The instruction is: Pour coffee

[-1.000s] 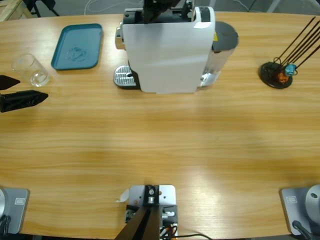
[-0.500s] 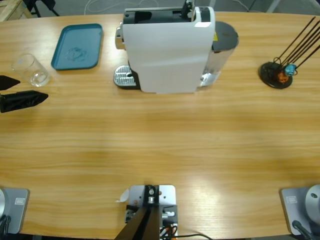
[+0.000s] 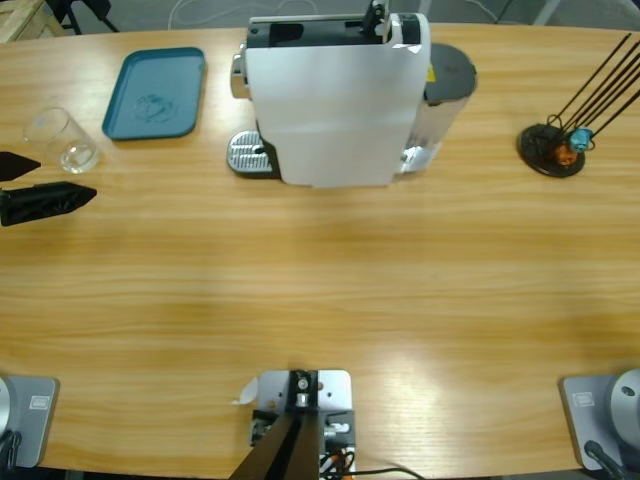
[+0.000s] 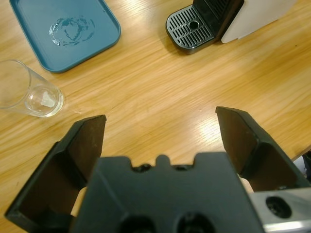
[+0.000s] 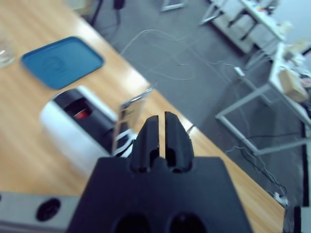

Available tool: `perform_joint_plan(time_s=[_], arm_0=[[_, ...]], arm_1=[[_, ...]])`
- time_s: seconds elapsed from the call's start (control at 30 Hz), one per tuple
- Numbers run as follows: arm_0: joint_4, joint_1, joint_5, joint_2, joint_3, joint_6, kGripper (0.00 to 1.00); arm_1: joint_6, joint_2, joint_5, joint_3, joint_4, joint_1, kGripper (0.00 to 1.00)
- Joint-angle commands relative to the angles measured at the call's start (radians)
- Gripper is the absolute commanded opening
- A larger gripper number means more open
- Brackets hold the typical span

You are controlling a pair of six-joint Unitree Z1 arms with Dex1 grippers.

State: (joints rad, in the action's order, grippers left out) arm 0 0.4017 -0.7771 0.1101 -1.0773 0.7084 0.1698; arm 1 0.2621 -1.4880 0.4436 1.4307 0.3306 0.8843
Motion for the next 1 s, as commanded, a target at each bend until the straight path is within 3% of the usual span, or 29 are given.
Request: perform_joint_plan(time_s=[0.03,0.3,0.73,1.0], arm_0=[[-0.011,-0.01,0.016,-0.01,-0.036,-0.005,0.973],[-0.012,-0.01,0.016,-0.01,-0.036,-0.004,0.973],[-0.012,-0.01,0.017,-0.018,-0.035,-0.004,0.973],[-0.012,-0.01,0.017,-0.022,-0.035,-0.004,0.973]], arm_1=[[-0.017,-0.124,0.092,-0.048,-0.073,-0.011,0.0],[-0.017,-0.16,0.111,-0.084,-0.095,0.002,0.0],[0.017,-0.269,0.203,0.056,-0.083,0.171,0.0],[0.009,-0.346,0.202,0.09,-0.087,0.205,0.0]])
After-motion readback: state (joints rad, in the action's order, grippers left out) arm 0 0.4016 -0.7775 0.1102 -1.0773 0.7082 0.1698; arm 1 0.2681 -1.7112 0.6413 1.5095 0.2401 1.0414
